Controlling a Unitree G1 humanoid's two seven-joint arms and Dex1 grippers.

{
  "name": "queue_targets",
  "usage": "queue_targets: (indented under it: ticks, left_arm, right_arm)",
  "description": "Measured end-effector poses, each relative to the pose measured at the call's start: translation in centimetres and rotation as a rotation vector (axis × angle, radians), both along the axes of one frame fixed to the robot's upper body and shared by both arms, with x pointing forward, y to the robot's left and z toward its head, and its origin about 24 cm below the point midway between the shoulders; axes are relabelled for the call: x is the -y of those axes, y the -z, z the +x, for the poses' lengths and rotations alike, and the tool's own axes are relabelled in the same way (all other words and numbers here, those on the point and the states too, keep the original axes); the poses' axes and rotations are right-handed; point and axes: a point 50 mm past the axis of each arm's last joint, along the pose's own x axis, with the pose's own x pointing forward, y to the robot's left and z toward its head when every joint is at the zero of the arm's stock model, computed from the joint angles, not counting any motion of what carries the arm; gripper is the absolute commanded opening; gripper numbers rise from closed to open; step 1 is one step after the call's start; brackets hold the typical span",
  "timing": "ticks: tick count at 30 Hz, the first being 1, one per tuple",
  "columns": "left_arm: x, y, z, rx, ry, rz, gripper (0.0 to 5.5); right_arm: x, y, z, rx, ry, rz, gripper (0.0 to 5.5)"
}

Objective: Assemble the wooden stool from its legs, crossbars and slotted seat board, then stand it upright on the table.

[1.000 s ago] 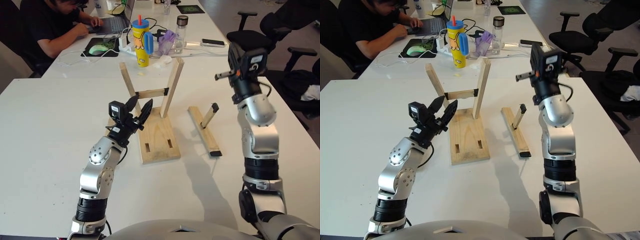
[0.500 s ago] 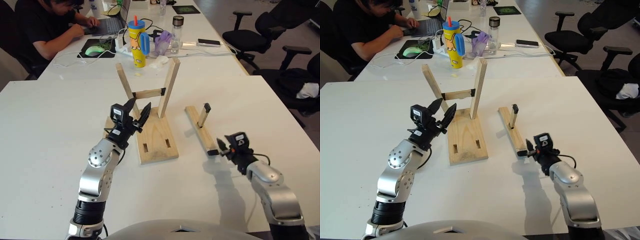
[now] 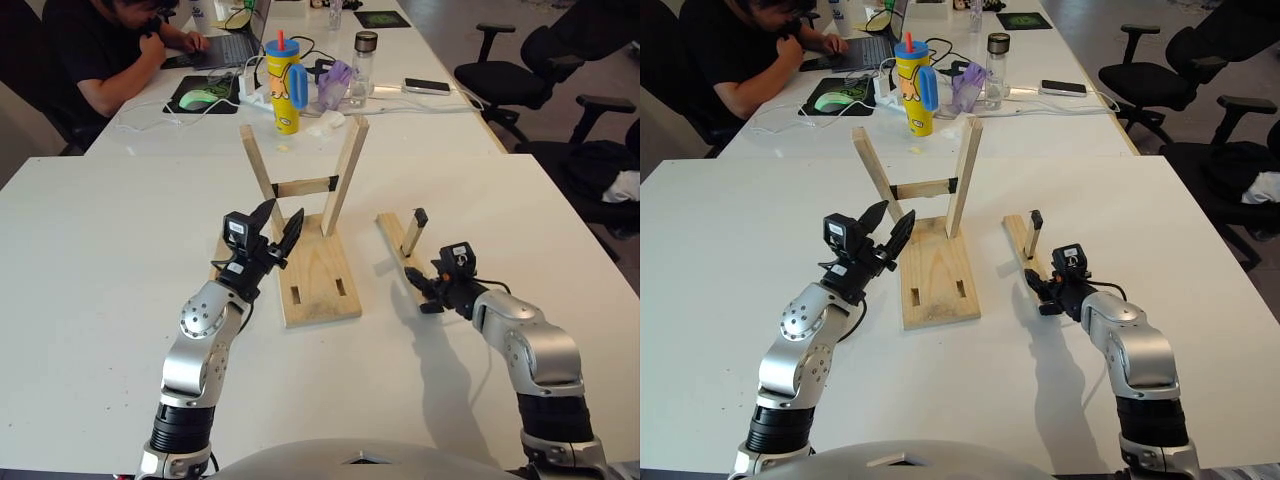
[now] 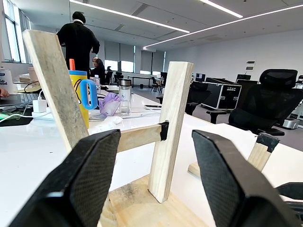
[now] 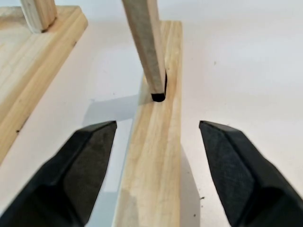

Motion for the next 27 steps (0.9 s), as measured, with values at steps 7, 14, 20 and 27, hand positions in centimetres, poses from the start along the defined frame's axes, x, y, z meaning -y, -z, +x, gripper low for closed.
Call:
queue_targets:
  ticks: [7, 14, 20, 27]
  left_arm:
    - [0.0, 0.0, 0.0, -0.003, 0.002, -0.005, 2.8]
    - [0.2, 0.5, 0.2, -0.07, 0.041, -0.033, 2.8]
    - [-0.2, 0.7, 0.9, -0.096, 0.097, 0.051, 2.8]
    - [-0.1, 0.0, 1.2, -0.175, 0.285, -0.088, 3.35]
  right_arm:
    - [0.1, 1.2, 0.9, -0.08, -0.016, -0.012, 2.95]
    - [0.4, 1.3, 1.5, -0.028, 0.025, -0.03, 2.06]
    - [0.9, -0.3, 3.5, 0.127, 0.148, 0.031, 2.06]
    - [0.0, -9.3, 5.8, 0.514, 0.107, 0.681, 2.06]
